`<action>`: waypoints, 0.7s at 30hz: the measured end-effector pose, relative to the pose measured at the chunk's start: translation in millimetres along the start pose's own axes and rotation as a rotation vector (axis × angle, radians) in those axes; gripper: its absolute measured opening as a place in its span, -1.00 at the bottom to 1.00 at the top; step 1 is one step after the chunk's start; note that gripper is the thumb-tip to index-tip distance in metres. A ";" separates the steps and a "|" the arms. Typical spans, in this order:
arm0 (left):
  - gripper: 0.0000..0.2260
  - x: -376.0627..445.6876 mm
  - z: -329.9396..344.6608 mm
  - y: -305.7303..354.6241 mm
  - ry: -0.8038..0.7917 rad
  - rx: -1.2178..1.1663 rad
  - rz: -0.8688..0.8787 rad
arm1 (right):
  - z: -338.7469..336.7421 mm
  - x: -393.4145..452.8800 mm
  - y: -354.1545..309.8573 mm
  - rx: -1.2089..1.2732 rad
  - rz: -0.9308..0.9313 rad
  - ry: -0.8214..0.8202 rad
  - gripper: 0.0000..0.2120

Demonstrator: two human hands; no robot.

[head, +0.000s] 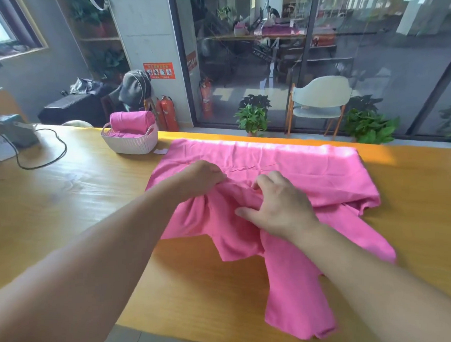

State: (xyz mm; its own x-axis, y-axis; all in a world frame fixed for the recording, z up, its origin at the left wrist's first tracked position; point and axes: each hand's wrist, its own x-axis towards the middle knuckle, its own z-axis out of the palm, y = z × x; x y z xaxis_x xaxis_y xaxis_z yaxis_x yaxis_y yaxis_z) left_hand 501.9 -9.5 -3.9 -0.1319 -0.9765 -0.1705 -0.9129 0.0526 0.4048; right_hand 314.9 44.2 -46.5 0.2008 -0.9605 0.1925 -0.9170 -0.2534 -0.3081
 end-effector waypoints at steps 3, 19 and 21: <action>-0.72 11.1 -7.8 -2.4 -0.008 -0.116 -0.059 | 24.2 7.2 14.0 -0.140 0.035 -0.096 -0.83; -0.31 25.6 122.2 -61.6 0.250 -0.009 0.177 | -11.7 129.1 28.9 0.849 0.603 -0.892 -0.77; -0.65 48.3 110.4 -65.9 0.343 -0.117 0.246 | -10.1 142.1 40.3 0.786 0.623 -0.906 -0.83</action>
State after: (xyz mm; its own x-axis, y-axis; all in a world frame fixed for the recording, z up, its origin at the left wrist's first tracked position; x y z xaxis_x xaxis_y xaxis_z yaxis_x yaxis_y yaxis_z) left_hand 513.1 -37.0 -138.0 -0.1859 -0.9520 0.2433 -0.8180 0.2871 0.4984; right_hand 303.1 -101.4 -22.0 0.2621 -0.5990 -0.7566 -0.5610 0.5434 -0.6245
